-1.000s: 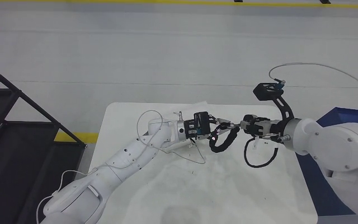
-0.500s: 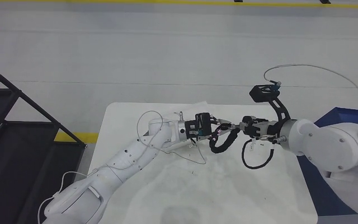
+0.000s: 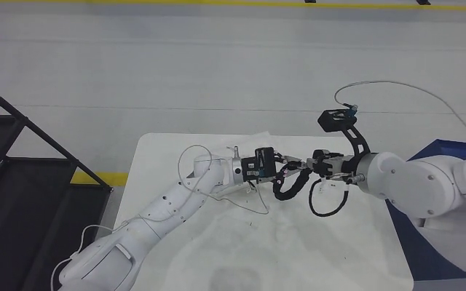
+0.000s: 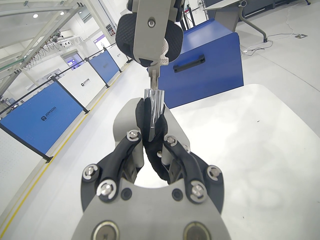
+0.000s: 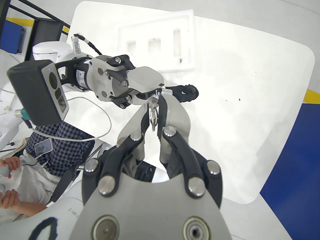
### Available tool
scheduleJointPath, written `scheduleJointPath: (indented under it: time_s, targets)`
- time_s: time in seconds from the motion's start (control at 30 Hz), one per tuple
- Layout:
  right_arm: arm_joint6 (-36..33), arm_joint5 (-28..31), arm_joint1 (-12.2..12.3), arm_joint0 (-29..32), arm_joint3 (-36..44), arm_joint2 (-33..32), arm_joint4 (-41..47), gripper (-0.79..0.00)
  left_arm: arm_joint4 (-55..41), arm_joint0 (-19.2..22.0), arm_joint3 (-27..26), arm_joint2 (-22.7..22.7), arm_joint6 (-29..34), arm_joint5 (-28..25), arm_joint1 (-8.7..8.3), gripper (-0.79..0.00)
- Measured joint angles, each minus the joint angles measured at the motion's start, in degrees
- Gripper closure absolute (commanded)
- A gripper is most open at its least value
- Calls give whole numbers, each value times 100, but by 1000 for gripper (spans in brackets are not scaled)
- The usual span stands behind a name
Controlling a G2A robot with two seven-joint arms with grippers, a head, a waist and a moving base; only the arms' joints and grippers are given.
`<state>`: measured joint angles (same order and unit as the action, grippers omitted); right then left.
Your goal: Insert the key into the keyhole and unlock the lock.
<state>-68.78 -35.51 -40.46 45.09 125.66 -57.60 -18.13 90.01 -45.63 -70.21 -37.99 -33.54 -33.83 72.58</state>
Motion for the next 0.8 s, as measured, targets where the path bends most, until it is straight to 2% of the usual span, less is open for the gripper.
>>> scheduleJointPath:
  time_s: [0.23, 0.33, 0.57, 0.67, 0.8]
  targets:
    - [-169, 354, 14, -284, 76, 7, -114, -785, -358, 21, 142, -112, 338, -426, 25, 0]
    - [-267, 1053, 49, -323, 93, -22, -392, -785, -572, 86, 177, -193, 689, -802, 19, 0]
    - [-269, 3417, 142, -135, -90, -359, -85, -785, -1361, 204, 5, -561, 1756, -1799, -62, 0]
    - [-244, 4181, 185, 7, -225, -553, 219, -785, -1718, 264, -77, -694, 2220, -2180, -97, 0]
    - [-344, 4879, 231, 169, -370, -710, 446, -785, -2266, 304, -171, -765, 2732, -2427, -133, 0]
